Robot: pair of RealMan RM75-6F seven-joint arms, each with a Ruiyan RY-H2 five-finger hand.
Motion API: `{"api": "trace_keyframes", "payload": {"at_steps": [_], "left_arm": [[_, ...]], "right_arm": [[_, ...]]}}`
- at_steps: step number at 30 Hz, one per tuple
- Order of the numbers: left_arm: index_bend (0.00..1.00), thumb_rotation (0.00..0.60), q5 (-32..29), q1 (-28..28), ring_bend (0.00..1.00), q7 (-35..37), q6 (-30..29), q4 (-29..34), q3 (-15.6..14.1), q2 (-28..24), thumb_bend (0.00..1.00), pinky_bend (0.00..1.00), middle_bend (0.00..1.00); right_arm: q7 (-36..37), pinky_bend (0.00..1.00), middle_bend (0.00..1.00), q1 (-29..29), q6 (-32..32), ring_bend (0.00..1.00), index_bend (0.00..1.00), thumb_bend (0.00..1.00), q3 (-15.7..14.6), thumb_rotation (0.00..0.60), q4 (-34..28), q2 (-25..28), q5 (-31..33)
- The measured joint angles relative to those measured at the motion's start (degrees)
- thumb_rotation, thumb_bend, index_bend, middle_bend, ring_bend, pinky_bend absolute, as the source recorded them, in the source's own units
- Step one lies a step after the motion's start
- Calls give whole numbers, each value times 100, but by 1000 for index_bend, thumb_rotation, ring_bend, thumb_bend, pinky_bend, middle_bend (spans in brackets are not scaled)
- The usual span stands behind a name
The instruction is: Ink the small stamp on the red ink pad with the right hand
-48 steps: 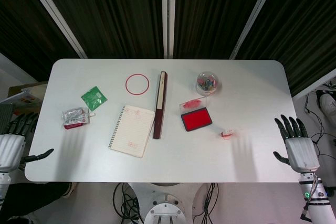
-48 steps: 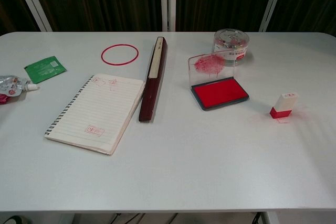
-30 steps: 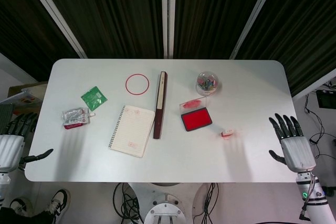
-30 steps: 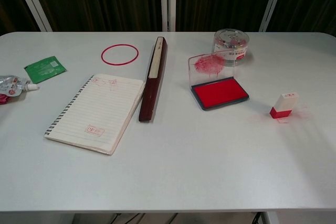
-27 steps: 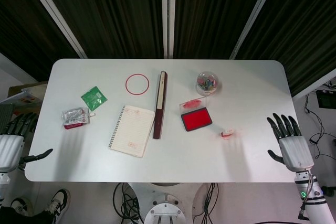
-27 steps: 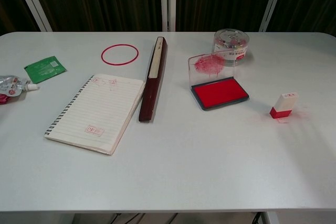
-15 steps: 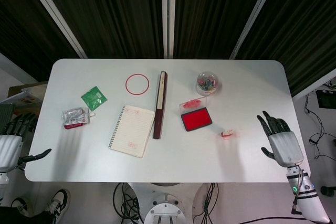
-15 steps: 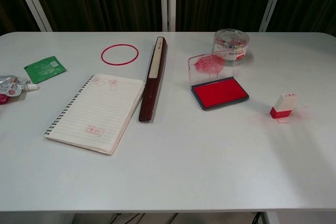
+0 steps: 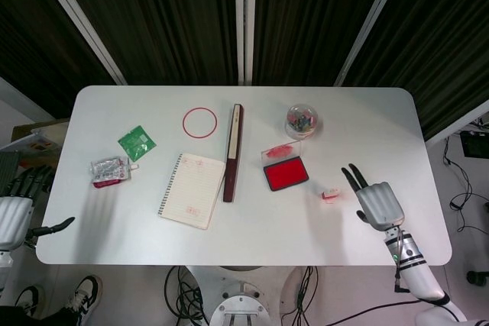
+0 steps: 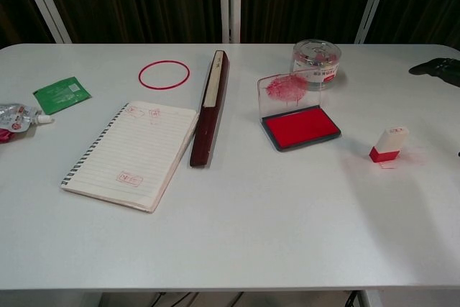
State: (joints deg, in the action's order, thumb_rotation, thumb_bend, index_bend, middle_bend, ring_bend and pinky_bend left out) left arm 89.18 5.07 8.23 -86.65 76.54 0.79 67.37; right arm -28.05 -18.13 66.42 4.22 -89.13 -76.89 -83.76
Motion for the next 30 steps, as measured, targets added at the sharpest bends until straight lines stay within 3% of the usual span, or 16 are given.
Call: {"api": "trace_keyframes", "payload": {"at_steps": [8, 18, 30], "left_arm": [[34, 249, -44, 22, 79, 63, 95, -70, -9, 43, 67, 191, 77], [34, 247, -64, 4, 79, 126, 69, -152, -5, 52, 67, 191, 76], [34, 250, -73, -4, 79, 169, 77, -193, -11, 47, 67, 191, 76]], "right_arm": [[-280, 1000, 98, -350, -406, 833, 16, 79, 122, 600, 348, -475, 460], [-163, 1000, 129, -569, -562, 836, 284, 180, 172, 600, 725, -904, 687], [262, 1000, 202, -600, -338, 859, 388, 215, 87, 600, 1219, -1322, 578]]}}
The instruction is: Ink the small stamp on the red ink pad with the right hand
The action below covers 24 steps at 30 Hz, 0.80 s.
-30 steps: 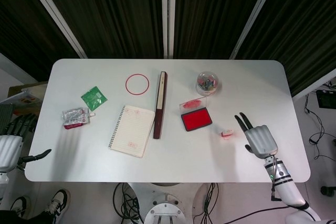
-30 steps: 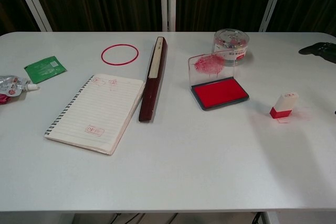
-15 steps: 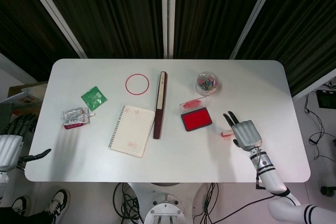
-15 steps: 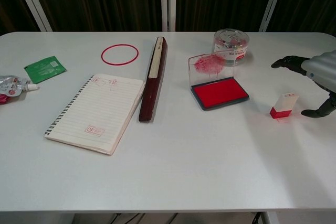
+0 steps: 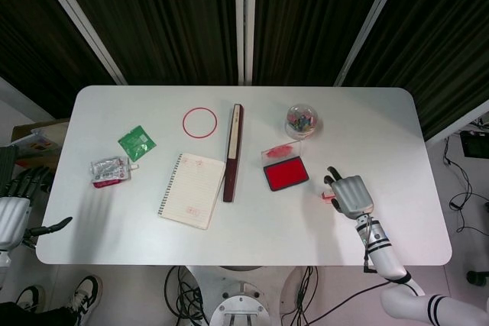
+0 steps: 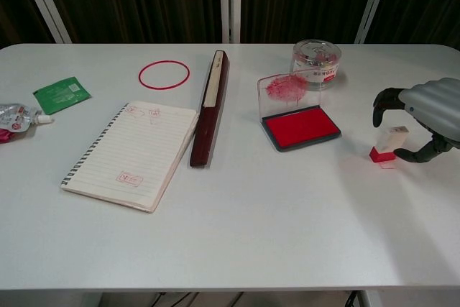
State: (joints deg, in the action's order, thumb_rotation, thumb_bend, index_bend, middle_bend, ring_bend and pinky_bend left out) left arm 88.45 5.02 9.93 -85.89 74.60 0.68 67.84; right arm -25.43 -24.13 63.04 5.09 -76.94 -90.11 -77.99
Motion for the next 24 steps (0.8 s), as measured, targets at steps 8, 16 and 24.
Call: {"api": "trace_keyframes", "payload": {"at_steps": [8, 16, 24], "left_arm": [[34, 251, -8, -7, 79, 1, 3, -9, -2, 1, 67, 192, 77], [34, 251, -5, -1, 79, 4, 3, -11, 3, 2, 67, 191, 76], [34, 247, -10, -5, 79, 7, 6, -13, 0, 2, 67, 191, 76]], "right_arm": [[156, 1000, 219, -11, 121, 859, 435, 226, -49, 600, 187, -120, -89], [145, 1000, 246, -10, 192, 871, 463, 252, -51, 600, 234, -171, -72], [125, 1000, 335, -25, 205, 872, 477, 267, -61, 600, 296, -223, -54]]}}
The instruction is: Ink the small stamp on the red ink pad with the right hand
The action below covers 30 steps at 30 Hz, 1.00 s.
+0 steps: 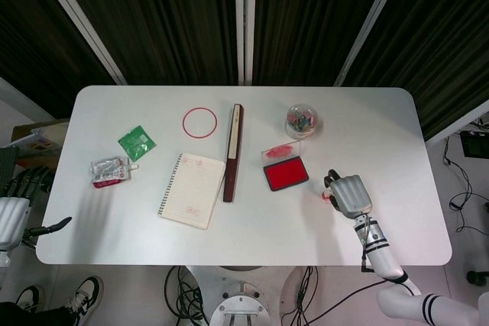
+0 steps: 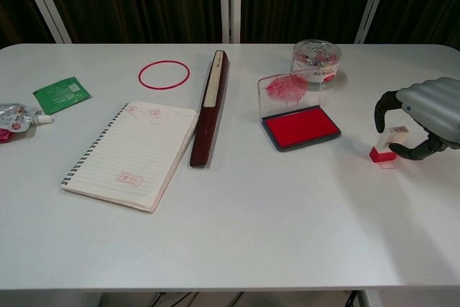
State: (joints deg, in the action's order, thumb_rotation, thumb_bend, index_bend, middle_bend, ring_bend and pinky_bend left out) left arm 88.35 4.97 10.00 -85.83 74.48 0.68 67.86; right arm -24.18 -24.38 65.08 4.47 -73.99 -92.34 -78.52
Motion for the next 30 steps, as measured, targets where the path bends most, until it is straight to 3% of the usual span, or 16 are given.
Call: {"api": "trace_keyframes", "payload": {"at_steps": [10, 30], "left_arm": [[35, 251, 3, 4, 79, 8, -9, -2, 9, -14, 67, 192, 76], [35, 250, -12, 18, 79, -16, 15, 51, 18, -42, 67, 191, 77]], "right_arm": [[-8, 1000, 438, -11, 17, 872, 491, 292, -15, 600, 39, -39, 8], [-21, 1000, 489, -42, 62, 872, 568, 342, -13, 600, 142, -103, -3]]}}
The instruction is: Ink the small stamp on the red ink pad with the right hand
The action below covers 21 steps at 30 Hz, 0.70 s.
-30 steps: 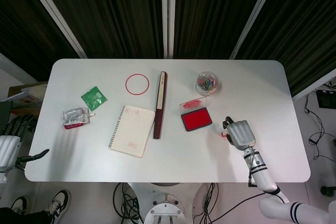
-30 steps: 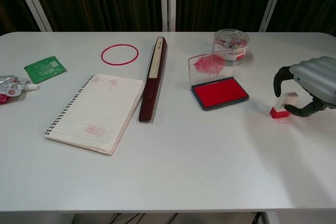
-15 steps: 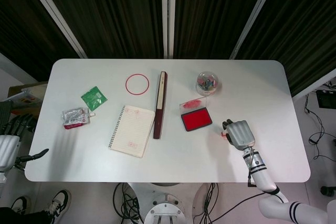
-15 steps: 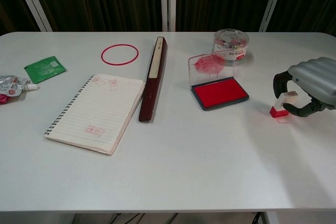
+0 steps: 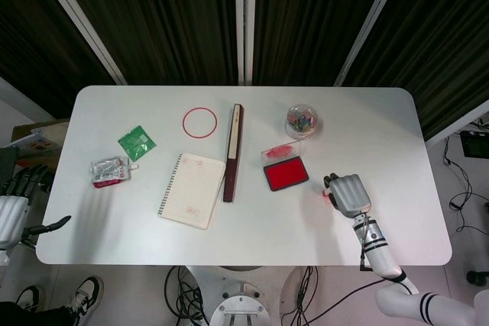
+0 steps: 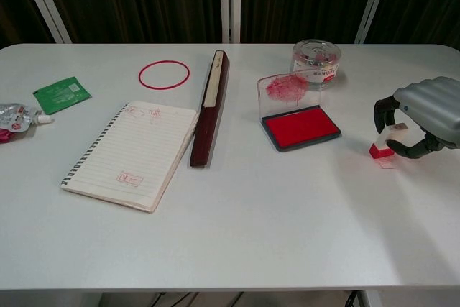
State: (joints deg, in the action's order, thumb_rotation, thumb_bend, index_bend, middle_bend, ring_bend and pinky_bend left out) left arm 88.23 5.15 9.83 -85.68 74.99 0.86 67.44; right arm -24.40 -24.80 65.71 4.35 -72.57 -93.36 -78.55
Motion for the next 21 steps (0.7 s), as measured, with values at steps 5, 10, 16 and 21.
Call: {"api": "trace_keyframes", "payload": {"at_steps": [5, 10, 16, 21], "left_arm": [[35, 251, -8, -8, 79, 8, 1, -13, -3, 0, 67, 191, 77], [34, 248, -20, -12, 79, 23, 3, -25, 1, -8, 67, 192, 76], [35, 251, -20, -10, 79, 60, 2, -55, 4, 16, 67, 191, 76], [35, 248, -36, -15, 79, 87, 29, -111, -3, 56, 67, 191, 76]], "right_arm": [[18, 1000, 491, -4, 20, 872, 570, 343, 6, 600, -22, 9, -11], [42, 1000, 501, -24, 121, 872, 583, 346, 54, 600, -284, 133, -90], [-178, 1000, 510, -282, 34, 877, 592, 350, 316, 600, -867, 367, -79], [-423, 1000, 513, -616, -454, 882, 601, 350, 575, 600, -1070, 330, 352]]}}
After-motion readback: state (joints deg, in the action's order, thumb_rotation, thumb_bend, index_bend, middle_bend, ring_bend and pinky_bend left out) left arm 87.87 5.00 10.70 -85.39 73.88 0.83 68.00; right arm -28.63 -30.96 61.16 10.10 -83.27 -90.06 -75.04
